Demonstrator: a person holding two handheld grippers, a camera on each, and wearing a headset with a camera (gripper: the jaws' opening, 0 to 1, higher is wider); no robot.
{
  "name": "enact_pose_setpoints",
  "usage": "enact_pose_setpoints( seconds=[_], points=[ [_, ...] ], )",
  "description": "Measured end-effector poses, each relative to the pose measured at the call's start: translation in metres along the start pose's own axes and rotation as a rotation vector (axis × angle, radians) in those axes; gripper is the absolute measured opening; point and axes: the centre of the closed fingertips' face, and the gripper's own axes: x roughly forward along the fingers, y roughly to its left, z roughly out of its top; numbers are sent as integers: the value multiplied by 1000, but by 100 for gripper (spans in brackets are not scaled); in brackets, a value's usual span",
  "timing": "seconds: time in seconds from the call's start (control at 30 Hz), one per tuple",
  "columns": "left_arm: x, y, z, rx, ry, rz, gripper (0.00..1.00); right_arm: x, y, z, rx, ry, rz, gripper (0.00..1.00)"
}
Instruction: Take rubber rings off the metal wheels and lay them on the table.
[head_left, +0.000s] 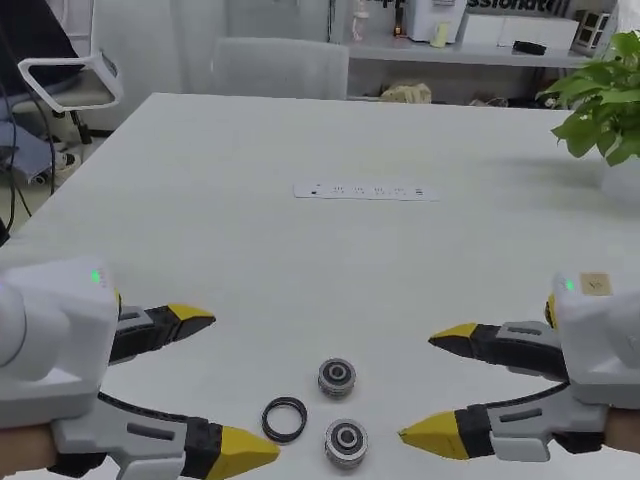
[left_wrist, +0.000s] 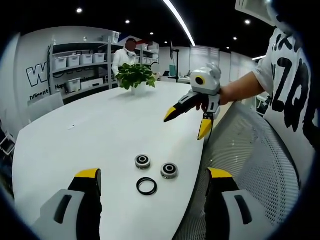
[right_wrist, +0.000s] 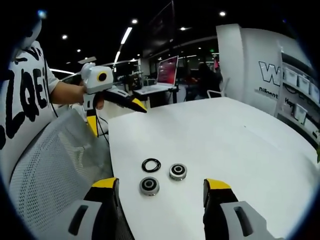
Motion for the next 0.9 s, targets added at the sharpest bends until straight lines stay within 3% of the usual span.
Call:
enact_pose_setpoints(
  seconds=[0.9],
  points=[
    [-2,-1,-6,8,28,6,84,-14,-1,-21,-14,51,-28,72]
  ],
)
